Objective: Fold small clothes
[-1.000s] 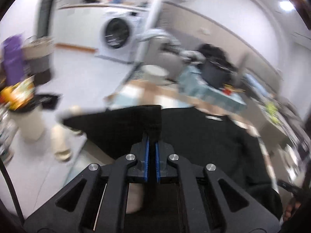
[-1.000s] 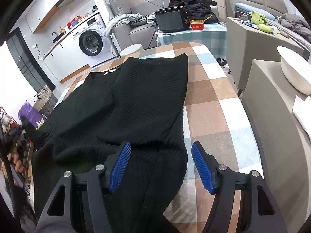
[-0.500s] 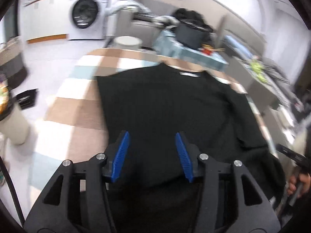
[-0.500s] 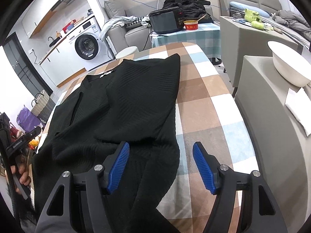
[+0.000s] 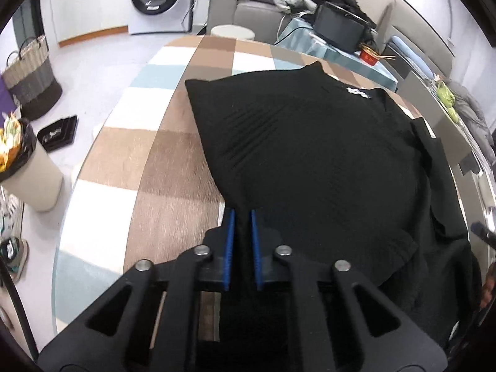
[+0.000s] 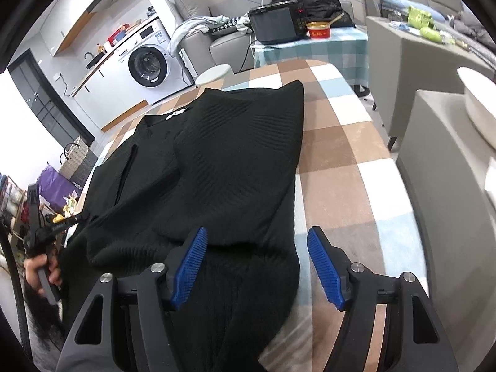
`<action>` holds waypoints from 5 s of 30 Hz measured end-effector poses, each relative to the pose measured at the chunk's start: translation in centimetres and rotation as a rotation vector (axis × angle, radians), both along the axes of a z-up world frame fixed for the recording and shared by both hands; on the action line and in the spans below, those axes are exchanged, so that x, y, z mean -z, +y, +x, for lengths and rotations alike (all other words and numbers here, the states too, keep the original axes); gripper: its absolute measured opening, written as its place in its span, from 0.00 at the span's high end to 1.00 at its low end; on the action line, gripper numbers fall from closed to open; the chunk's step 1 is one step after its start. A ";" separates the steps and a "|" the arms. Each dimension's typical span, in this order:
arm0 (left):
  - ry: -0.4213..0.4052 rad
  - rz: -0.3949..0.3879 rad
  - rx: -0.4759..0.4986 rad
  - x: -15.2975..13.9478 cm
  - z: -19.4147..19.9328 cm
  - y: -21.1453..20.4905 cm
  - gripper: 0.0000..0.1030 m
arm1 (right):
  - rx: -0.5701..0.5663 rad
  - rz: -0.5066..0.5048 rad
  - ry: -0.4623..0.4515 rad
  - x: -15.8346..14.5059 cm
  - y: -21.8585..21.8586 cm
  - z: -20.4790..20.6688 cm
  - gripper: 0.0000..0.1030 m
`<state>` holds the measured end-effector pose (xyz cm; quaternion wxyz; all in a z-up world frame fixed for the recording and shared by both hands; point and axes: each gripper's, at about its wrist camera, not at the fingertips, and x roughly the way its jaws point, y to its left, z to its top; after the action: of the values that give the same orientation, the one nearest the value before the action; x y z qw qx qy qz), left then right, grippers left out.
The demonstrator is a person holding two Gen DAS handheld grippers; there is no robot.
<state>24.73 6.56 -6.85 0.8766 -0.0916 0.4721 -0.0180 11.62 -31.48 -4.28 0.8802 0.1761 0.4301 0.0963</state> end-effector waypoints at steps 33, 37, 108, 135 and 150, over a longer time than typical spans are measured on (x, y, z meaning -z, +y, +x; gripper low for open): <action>-0.097 0.029 -0.075 -3.3 -0.5 2.0 0.74 | 0.049 -0.062 0.008 0.7 -0.3 2.3 0.50; -0.142 0.062 -0.080 -5.0 -3.5 1.7 0.36 | 0.050 -0.036 0.006 -0.4 -0.5 -0.5 0.43; -0.244 0.092 -0.047 -6.7 -23.9 -1.0 0.05 | -0.010 -0.134 -0.107 0.7 -0.4 -18.1 0.42; -0.082 0.072 0.040 -0.4 -22.0 -0.2 0.95 | -0.094 -0.130 -0.106 3.6 0.1 -15.8 0.92; -0.274 -0.025 0.034 -6.3 -21.5 1.2 0.95 | 0.134 0.131 -0.297 -0.4 -3.9 -14.4 0.94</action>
<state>3.28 7.80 -0.51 0.9312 -0.0913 0.3490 -0.0512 -2.82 -35.41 -3.91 0.9251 0.2452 0.2755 0.0904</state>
